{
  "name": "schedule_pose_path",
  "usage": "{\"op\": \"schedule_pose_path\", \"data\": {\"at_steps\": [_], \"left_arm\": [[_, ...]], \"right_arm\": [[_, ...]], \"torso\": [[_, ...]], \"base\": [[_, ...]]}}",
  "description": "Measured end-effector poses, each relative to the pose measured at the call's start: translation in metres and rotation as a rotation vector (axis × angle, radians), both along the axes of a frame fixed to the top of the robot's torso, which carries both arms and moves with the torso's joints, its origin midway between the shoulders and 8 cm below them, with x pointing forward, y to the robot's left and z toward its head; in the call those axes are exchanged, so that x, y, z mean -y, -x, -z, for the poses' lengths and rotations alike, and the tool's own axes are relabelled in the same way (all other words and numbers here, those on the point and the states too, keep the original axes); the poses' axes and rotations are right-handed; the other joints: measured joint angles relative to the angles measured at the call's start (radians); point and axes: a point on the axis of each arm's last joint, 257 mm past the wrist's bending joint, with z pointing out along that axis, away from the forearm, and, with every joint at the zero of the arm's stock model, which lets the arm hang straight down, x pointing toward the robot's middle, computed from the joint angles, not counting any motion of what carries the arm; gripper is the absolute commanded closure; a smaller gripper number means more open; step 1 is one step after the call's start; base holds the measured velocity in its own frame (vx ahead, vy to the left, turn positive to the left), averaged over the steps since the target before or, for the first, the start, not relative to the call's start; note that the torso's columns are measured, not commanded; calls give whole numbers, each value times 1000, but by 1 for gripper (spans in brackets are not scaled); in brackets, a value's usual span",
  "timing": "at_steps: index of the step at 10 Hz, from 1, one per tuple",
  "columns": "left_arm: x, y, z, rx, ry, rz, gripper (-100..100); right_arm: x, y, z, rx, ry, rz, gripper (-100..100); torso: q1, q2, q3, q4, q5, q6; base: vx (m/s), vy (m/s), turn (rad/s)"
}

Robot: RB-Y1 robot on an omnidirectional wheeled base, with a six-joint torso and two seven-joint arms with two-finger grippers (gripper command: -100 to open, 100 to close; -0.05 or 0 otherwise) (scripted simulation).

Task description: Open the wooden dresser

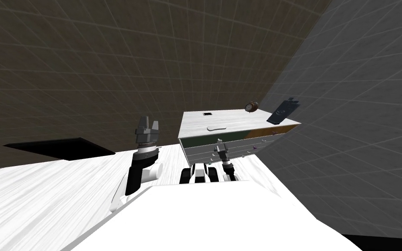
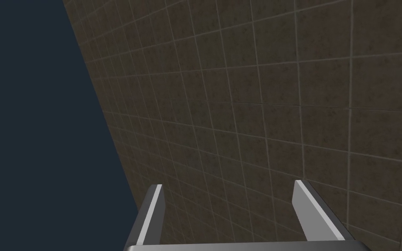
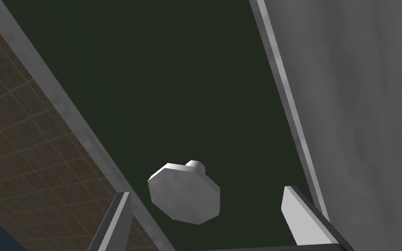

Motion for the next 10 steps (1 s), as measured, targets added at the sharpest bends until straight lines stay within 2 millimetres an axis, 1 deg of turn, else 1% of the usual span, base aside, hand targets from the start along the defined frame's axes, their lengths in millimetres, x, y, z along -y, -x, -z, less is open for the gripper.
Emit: {"op": "schedule_pose_path", "data": {"at_steps": [4, 7, 8, 10], "left_arm": [[0, 0, 0, 0, 0, 0, 0], [0, 0, 0, 0, 0, 0, 0], [0, 0, 0, 0, 0, 0, 0], [0, 0, 0, 0, 0, 0, 0]], "right_arm": [[7, 11, -7, 2, -3, -12, -100], [11, 20, -12, 1, -1, -20, -100], [12, 20, -12, 0, -3, -20, 100], [8, 13, -7, -1, -5, -13, 100]], "torso": [[-1, 2, 1, 0, 0, 0], [-1, 4, 2, 1, 0, 0], [-1, 2, 1, 0, 0, 0], [-1, 1, 0, 1, 0, -1]], "base": [[66, 31, -27], [-1, 4, -9], [-7, -5, 43], [-37, -25, 28]]}}
